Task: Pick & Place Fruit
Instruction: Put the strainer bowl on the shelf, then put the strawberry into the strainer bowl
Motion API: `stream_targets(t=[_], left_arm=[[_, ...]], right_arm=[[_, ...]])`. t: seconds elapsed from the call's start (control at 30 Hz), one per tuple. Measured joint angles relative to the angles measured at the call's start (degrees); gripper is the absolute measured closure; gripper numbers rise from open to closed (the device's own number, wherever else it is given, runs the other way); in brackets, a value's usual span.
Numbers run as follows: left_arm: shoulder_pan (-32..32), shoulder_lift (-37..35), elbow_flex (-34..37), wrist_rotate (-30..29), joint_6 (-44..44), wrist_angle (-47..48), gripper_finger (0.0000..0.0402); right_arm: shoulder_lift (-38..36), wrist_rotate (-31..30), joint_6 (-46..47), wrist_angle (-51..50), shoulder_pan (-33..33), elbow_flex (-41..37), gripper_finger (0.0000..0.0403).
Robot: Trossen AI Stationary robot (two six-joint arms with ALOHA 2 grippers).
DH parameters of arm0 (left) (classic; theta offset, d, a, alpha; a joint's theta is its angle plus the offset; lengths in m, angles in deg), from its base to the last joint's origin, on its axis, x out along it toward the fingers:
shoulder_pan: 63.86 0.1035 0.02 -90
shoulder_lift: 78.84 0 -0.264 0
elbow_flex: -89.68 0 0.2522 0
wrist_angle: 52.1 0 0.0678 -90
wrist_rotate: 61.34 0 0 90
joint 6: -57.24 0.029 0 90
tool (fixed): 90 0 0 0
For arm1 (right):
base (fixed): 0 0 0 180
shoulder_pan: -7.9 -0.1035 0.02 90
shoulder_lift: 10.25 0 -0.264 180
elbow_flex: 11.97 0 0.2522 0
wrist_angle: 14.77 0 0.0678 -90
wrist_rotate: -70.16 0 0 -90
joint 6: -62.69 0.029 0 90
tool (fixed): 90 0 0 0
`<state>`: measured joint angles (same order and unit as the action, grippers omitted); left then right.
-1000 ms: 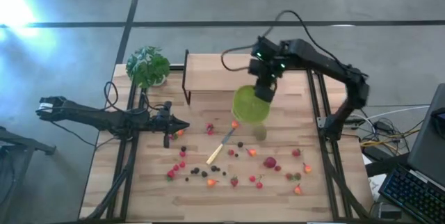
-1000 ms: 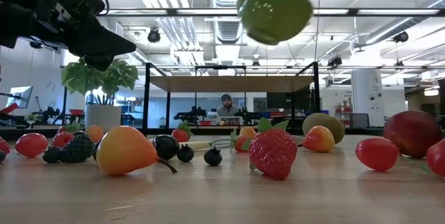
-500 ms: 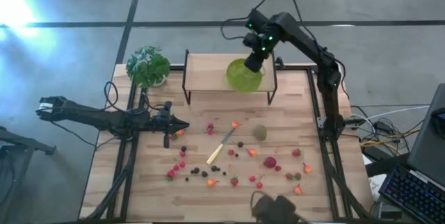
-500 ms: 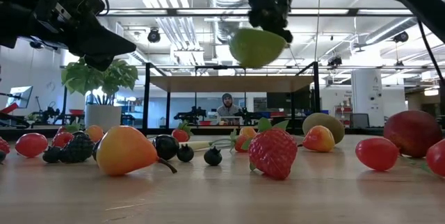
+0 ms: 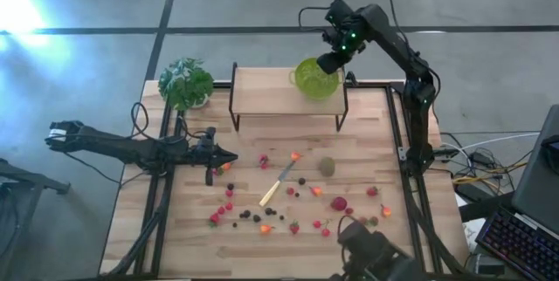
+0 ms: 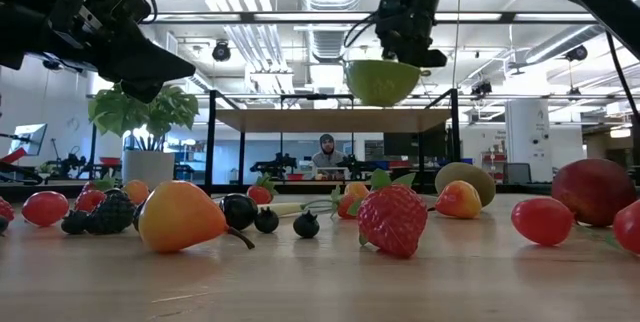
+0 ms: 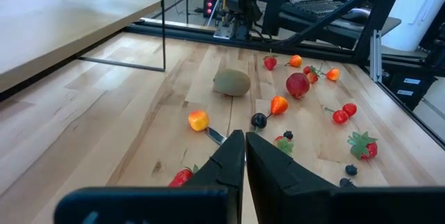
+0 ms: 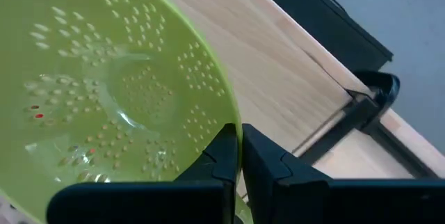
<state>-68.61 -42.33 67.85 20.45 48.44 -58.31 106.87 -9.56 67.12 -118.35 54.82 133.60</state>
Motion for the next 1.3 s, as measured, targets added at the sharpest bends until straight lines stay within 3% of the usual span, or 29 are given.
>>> stream_targets(t=[0.7,1.17,1.3], left_arm=[[0.00,0.00,0.01,0.00,-0.02,-0.07,0.0381],[0.00,0.00,0.00,0.00,-0.02,-0.07,0.0381],[0.02,0.02,0.02,0.00,-0.02,-0.07,0.0381]], right_arm=[[0.04,0.09,4.15,-0.22,0.79,-3.43,0.0392],[0.04,0.04,1.76,-0.18,0.72,-2.56,0.0326],[-0.02,-2.58,0.92,-0.20,0.72,-0.93,0.0303]])
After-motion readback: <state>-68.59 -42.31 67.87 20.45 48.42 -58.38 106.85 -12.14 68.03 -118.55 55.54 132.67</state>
